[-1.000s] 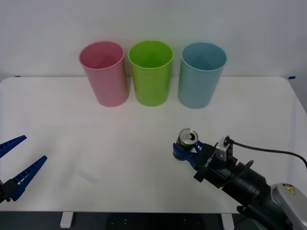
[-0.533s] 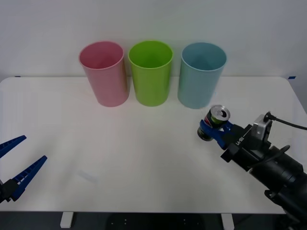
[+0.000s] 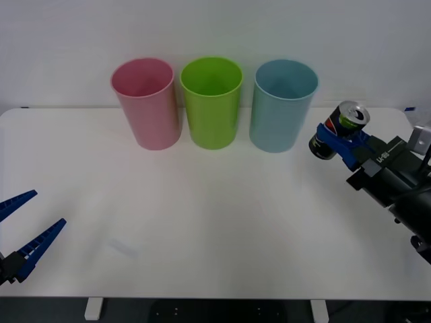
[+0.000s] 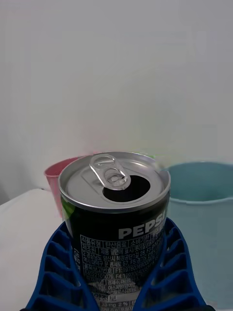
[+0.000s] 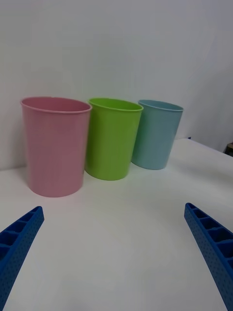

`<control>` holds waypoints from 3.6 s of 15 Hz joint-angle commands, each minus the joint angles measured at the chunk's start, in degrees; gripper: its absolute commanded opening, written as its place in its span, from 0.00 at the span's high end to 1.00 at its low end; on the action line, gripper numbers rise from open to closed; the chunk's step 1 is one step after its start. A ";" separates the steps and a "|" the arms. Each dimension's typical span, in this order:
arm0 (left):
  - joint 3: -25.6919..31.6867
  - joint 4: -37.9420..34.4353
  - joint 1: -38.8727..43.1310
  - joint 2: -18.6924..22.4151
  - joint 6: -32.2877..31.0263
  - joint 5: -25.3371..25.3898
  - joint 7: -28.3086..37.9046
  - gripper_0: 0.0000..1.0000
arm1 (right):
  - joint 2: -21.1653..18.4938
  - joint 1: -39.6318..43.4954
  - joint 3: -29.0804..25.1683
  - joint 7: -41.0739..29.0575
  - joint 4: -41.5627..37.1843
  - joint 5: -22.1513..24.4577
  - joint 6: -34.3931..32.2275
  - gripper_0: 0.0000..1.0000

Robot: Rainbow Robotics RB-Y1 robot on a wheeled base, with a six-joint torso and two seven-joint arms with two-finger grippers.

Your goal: Grasp the object on the table and drop it into the matching bin: aluminum can to the light blue bin, PET bottle to the pink bin.

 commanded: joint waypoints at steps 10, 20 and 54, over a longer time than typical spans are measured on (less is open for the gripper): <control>0.00 0.00 0.00 0.00 0.00 0.00 0.00 0.00 | -15.14 -15.12 0.86 -7.19 9.57 0.17 3.73 1.00; 0.00 0.00 0.00 0.00 0.00 0.00 0.00 0.00 | -14.26 -42.54 6.48 -9.21 39.98 8.69 -5.58 1.00; 0.00 0.00 0.00 0.00 0.00 0.00 0.00 0.00 | -7.14 -30.76 3.58 1.60 30.31 10.10 -16.39 0.00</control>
